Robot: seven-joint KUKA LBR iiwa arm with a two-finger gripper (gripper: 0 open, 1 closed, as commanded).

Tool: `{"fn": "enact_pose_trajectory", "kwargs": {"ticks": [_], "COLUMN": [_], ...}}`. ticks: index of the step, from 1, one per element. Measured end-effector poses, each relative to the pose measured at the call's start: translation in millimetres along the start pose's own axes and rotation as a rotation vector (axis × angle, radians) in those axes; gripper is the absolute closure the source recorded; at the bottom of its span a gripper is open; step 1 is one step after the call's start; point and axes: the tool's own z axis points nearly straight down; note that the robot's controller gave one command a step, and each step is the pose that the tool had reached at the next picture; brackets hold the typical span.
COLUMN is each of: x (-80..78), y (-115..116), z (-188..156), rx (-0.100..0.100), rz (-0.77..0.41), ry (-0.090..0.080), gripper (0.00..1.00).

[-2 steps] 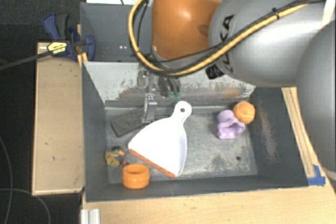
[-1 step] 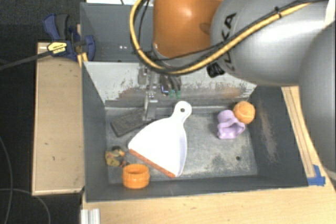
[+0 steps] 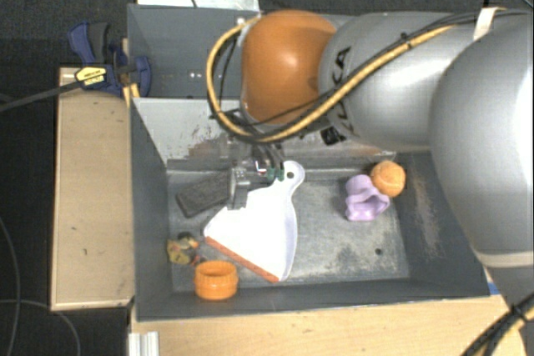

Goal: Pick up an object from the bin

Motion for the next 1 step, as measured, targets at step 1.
{"fn": "enact_pose_trajectory", "kwargs": {"ticks": [1], "x": [1.7], "y": [-2.2], "z": [64.2], "rx": [0.001], "rz": [0.004], "ry": [0.007], "gripper": [0.0]}}
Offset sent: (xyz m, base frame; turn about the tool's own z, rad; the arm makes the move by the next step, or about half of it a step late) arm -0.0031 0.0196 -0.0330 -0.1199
